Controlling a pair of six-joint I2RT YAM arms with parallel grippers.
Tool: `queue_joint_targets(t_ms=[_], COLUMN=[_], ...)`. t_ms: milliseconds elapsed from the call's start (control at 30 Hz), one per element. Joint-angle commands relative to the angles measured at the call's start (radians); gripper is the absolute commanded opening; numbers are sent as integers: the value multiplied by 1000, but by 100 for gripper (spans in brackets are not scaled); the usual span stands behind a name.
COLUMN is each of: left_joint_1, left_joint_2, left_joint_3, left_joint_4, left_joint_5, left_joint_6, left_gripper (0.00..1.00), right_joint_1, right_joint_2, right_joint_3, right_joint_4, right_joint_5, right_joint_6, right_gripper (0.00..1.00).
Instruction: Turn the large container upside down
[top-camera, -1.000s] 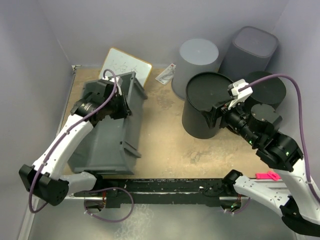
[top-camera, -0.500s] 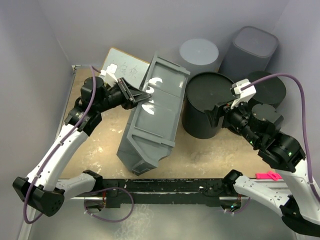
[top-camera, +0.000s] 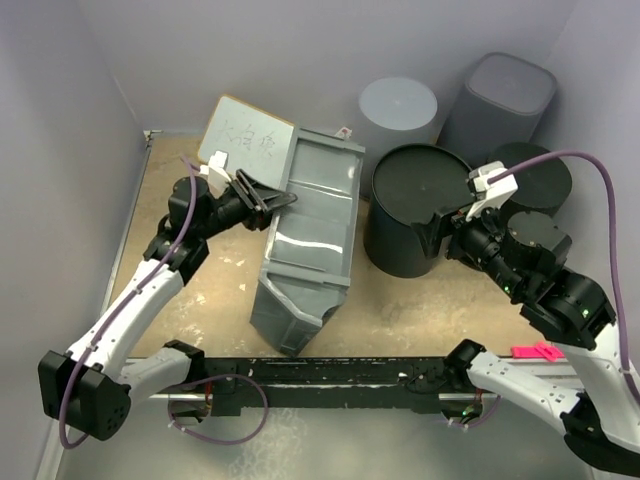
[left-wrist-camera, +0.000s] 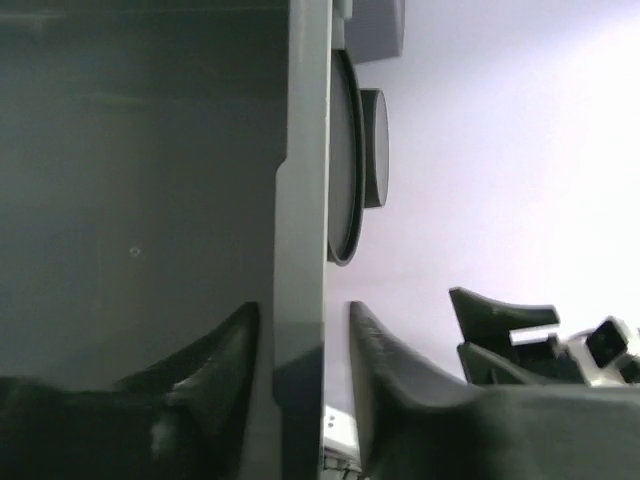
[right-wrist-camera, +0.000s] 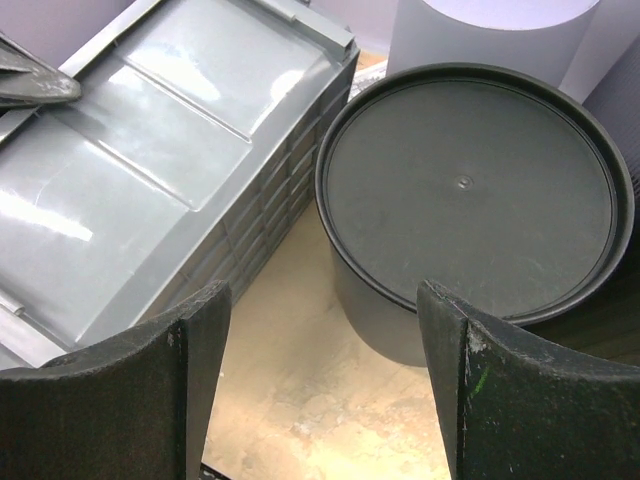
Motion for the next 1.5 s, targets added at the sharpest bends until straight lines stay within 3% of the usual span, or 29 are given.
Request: queue_joint_targets(t_ms=[0,67,167,533,767,1000,1167,1267,1367,1467], left_joint_1=[29,30,31,29,11,-185,-241,-241,-240,-241], left_joint_2=[-42,-23,-13,3,13,74,106,120,133,124], left_joint_3=[175,281,397,627,687,663,625,595,566,534], left_joint_4=[-315,-541,-739,-998,-1030,-1044,-1017,-1008,-1005,-994], left_joint_5=[-92,-216,-386,-543,-537,-760,-873,-916,-934,-953], left_joint_6=[289,456,625,985,1053,1045,1047,1055,1055,1047], left_gripper=[53,58,60,66,68,68,68,62,50,25], right_joint_1=[0,0,-1,0,0,5,80,117,131,133], right_joint_2=[-17,-23,-38,-57,40,156,223,266,291,299], right_joint_3=[9,6,-7,-36,-76,-171,-206,-227,-264,-314], right_joint_4=[35,28,19,37,127,327,435,500,595,697], right_joint_5=[35,25,19,-15,-183,-349,-299,-281,-287,-289], right_joint_6=[34,43,54,87,158,318,435,522,615,693], right_gripper=[77,78,79,81,82,82,82,82,82,83])
